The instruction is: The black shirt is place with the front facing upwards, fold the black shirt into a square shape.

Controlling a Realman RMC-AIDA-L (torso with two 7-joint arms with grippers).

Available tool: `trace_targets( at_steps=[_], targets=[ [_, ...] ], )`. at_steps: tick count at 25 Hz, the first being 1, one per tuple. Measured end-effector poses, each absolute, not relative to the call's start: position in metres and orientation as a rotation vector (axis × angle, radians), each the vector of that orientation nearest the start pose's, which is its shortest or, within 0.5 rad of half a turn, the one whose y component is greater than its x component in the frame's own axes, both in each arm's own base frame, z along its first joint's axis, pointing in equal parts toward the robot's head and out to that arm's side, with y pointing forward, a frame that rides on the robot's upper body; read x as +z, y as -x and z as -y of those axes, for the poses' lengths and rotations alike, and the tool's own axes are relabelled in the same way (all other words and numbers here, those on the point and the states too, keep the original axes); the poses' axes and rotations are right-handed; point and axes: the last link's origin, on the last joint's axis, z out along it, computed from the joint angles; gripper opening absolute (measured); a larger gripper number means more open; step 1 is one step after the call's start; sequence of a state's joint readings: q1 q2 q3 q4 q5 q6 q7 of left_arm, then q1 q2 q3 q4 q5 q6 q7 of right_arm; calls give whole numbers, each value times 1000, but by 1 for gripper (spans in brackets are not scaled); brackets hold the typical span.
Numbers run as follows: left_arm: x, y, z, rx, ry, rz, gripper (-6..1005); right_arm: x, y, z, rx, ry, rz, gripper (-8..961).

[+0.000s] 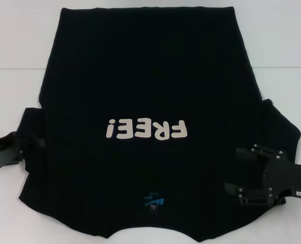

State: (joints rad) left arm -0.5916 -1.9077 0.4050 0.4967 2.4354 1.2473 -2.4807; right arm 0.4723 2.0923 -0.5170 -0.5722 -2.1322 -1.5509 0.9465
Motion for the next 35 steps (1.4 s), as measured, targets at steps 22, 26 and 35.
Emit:
trace_targets(
  at_steps=[22,26,35],
  targets=[
    [68,367,-356,633,-2292,-2703,6,-11,-301,-300,587,2689,-284,941],
    [85,370,-360,640,-2337,-2714,5,-11,-300,-299,592,2692,-283,941],
    [120,366,-369,659,-2416,-2713,5,-11,-301,-299,592,2691,-285,941]
  ],
)
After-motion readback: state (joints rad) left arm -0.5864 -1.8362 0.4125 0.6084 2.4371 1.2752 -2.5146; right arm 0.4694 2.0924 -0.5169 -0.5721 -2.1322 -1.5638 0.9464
